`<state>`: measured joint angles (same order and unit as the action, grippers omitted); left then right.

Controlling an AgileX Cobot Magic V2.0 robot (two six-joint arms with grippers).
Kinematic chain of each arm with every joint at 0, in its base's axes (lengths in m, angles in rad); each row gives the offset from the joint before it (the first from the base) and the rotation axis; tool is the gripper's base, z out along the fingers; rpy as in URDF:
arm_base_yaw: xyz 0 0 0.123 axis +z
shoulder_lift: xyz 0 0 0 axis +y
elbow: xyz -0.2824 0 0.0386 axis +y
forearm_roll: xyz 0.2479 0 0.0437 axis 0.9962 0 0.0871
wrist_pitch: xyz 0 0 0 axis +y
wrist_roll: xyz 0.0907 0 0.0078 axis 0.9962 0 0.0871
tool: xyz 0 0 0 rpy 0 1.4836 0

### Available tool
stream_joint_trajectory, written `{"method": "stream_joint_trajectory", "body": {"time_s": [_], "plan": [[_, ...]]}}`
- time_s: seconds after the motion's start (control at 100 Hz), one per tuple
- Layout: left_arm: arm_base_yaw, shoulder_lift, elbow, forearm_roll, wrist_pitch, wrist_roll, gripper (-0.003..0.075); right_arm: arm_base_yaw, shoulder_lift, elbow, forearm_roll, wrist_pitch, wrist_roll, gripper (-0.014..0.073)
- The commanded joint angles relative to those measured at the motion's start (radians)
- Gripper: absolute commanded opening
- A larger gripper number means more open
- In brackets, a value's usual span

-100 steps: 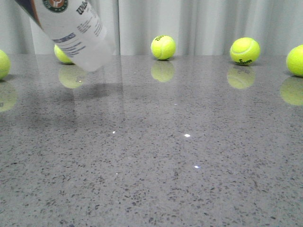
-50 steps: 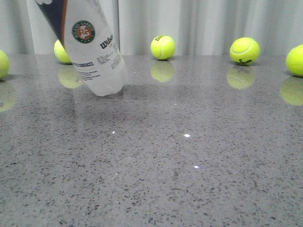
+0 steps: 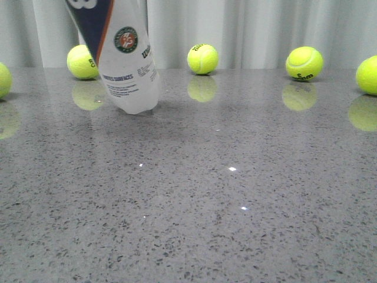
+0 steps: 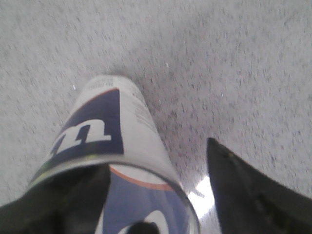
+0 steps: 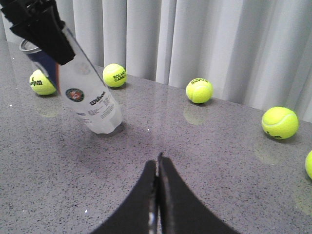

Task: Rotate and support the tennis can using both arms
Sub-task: 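Lift the can's blue end with the left gripper, tilting it upright, then lower the can upright onto the table and release with the left gripper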

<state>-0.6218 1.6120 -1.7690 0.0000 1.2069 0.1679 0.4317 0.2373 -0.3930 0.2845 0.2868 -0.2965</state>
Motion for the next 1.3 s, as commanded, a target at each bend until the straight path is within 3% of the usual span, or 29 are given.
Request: {"method": "stream_joint_trajectory", "body": {"time_s": [0.0,0.37,0.7,0.93,1.22,1.29], "plan": [[-0.005,-0.027,-0.034,0.000,-0.105,-0.004,0.0482,-0.003,0.010,-0.024,0.010,-0.079,-0.003,-0.0061],[0.006,0.020,-0.034,0.012,-0.329,-0.004,0.0482,-0.003,0.010,-0.024,0.010,-0.079,-0.003,-0.0061],[0.022,0.017,-0.034,0.012,-0.372,-0.004,0.0473,-0.003,0.010,-0.024,0.010,-0.079,-0.003,-0.0061],[0.022,-0.078,0.040,-0.081,-0.516,-0.004,0.0262,-0.003,0.010,-0.024,0.010,-0.079,-0.003,-0.0061],[0.022,-0.415,0.555,-0.131,-0.940,-0.004,-0.0004,-0.003,0.010,-0.024,0.010,-0.079,-0.003,-0.0061],[0.022,-0.499,0.676,-0.134,-0.996,-0.004,-0.0018,-0.003,0.010,-0.024,0.010,-0.079,-0.003,-0.0061]]}}
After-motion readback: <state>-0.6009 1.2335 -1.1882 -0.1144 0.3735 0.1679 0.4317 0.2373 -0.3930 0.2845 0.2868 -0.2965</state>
